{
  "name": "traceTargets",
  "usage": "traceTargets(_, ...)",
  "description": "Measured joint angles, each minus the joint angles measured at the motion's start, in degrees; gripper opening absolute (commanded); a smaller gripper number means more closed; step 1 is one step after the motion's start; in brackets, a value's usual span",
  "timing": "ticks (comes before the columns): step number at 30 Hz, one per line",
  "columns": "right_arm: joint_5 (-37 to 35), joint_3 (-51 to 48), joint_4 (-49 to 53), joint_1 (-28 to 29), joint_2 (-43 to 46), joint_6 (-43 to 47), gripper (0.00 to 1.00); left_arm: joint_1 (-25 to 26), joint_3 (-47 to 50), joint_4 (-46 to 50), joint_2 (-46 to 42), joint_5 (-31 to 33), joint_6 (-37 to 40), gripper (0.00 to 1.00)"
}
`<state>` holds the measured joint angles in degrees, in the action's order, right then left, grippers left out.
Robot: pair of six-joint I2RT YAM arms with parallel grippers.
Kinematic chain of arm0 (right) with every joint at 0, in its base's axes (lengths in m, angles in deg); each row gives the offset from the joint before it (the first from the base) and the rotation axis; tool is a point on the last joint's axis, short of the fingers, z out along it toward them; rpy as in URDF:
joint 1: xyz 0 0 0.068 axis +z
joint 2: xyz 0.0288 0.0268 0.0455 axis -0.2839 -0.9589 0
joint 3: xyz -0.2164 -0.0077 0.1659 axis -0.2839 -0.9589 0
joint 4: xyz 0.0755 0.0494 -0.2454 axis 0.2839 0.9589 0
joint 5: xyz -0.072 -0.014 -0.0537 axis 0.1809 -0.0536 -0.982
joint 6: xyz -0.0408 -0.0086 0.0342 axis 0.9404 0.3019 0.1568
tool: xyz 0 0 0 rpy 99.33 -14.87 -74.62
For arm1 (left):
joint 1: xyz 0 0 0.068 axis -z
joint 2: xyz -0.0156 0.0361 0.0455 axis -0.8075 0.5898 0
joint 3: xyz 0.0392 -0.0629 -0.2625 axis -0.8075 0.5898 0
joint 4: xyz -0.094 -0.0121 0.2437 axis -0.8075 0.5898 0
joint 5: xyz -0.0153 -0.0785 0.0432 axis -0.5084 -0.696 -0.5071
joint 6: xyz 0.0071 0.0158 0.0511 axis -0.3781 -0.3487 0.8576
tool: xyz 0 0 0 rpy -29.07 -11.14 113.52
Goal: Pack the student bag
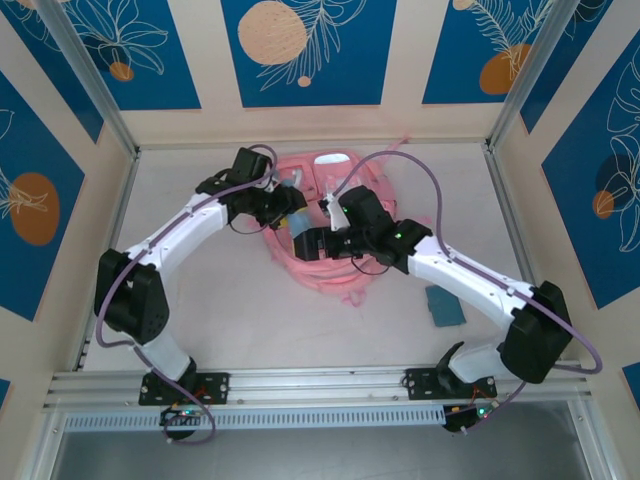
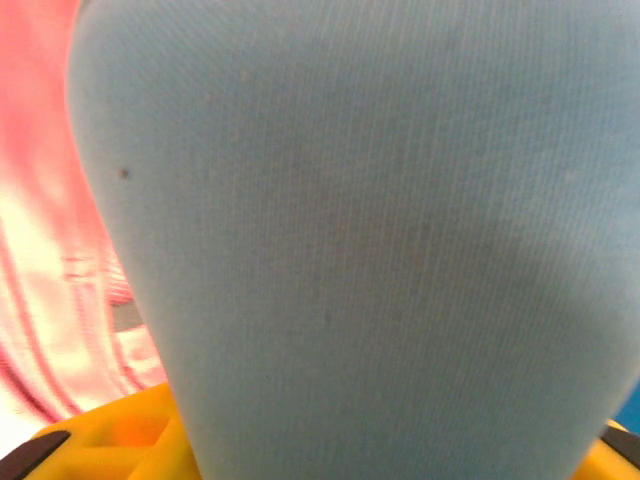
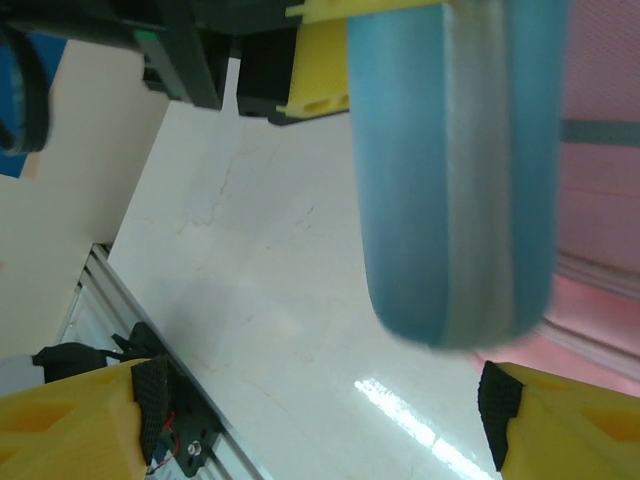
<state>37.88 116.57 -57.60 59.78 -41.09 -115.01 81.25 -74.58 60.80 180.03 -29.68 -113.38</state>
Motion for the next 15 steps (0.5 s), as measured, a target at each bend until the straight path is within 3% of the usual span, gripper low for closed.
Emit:
traceTargets(8,-1.49,0.90,-0.57,-0.57,-4.13,-0.94,0.82,0.42,-0.52,-0.39,1.55,1.77,0.07,0.46)
traceTargets(15,-10.40,1.09,-0.28,-0.76,-4.48,-2.86,0.85,0.76,-0.22,0.20,1.44,1.25,0.07,0.46)
